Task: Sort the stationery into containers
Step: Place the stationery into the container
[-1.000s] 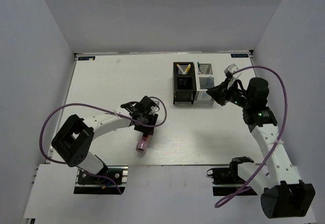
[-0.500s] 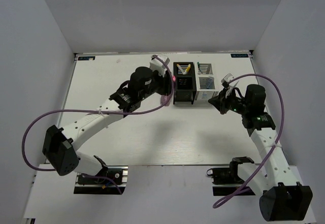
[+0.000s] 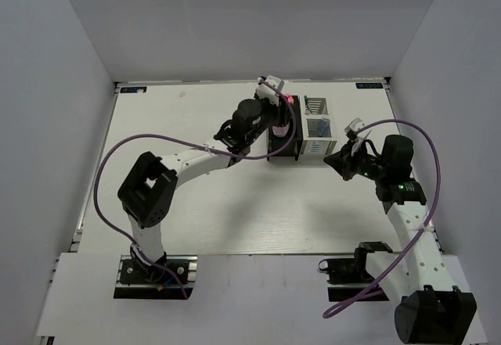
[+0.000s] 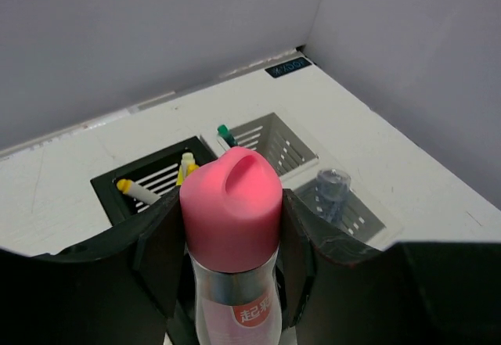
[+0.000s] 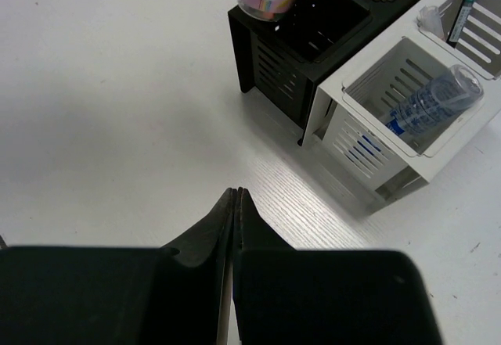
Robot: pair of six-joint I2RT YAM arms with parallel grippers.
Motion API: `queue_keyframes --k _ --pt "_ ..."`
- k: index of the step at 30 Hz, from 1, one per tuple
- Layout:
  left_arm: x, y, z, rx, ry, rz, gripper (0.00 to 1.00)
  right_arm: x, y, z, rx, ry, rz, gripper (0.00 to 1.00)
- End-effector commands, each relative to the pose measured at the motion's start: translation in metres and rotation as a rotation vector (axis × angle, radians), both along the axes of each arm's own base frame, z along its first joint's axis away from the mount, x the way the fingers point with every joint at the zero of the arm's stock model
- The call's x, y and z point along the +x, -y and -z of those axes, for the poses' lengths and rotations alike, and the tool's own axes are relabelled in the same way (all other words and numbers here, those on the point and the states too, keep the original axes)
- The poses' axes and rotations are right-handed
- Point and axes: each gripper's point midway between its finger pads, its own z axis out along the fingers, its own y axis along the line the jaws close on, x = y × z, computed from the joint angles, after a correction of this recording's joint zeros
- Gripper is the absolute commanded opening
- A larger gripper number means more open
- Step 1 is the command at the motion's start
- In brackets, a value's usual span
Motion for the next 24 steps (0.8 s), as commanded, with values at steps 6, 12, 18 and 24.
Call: queue_keyframes --k 6,12,18,24 --pt "0.025 0.012 -0.042 -0.089 0.154 -0.058 0.0 -0.002 0.005 -0.005 0.026 0.04 -0.016 0.0" --pt "0.037 0.027 -0.014 -0.053 0.131 -0.062 0.03 -0.001 0.008 -0.002 0.036 0.028 -0.017 0.0" --pt "0.035 0.025 0.009 -0.024 0.104 -0.061 0.31 -0.005 0.01 -0.003 0.039 0.031 -0.028 0.2" --pt "0.016 0.02 -0.025 -0.049 0.145 -0.025 0.87 -0.005 0.012 -0.005 0.044 0.028 -0.029 0.31"
